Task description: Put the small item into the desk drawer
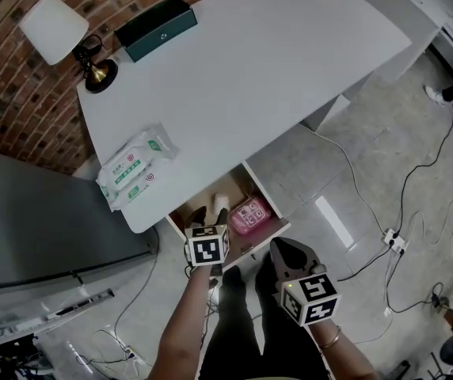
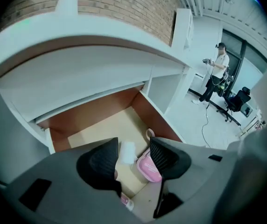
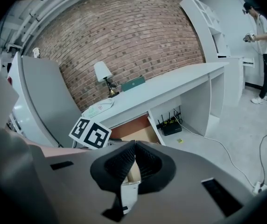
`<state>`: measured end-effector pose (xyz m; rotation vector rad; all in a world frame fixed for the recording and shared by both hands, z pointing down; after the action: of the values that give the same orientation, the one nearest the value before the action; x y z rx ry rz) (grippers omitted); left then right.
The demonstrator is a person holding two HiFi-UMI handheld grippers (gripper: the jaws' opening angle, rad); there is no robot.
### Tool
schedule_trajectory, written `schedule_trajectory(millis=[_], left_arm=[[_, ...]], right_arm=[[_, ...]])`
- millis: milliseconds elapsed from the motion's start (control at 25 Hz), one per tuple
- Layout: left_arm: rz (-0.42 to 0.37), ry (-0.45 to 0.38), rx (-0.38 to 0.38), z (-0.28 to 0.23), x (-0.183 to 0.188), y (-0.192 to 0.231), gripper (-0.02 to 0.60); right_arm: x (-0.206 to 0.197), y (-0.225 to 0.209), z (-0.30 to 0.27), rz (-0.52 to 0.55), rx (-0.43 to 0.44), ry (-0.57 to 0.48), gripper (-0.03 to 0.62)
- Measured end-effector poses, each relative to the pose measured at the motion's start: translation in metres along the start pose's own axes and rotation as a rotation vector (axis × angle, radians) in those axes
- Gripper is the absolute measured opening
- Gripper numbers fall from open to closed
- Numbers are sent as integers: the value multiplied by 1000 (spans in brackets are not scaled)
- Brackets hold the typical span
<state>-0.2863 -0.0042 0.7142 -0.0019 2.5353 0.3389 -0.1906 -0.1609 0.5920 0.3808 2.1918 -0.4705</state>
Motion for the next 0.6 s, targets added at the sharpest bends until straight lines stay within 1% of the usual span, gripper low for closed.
schedule_trajectory(millis=[320, 600], left_arm=[[-8, -116, -53, 90, 18, -12, 218], [-29, -206, -96, 166, 37, -19, 182]], right_arm=[[35, 23, 19, 14, -14, -59, 9], [62, 40, 39, 48, -28, -93, 9]])
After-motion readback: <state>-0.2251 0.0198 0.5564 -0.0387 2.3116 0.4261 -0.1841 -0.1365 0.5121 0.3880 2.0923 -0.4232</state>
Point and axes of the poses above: the fingertips, and each gripper's own axes: z backward along the fingers, y to its left, x out of its top, the point moved 3 cm from there along z, backward along the fingers, and after that the axes turned 14 degrees about z, right-handed, at the moved point
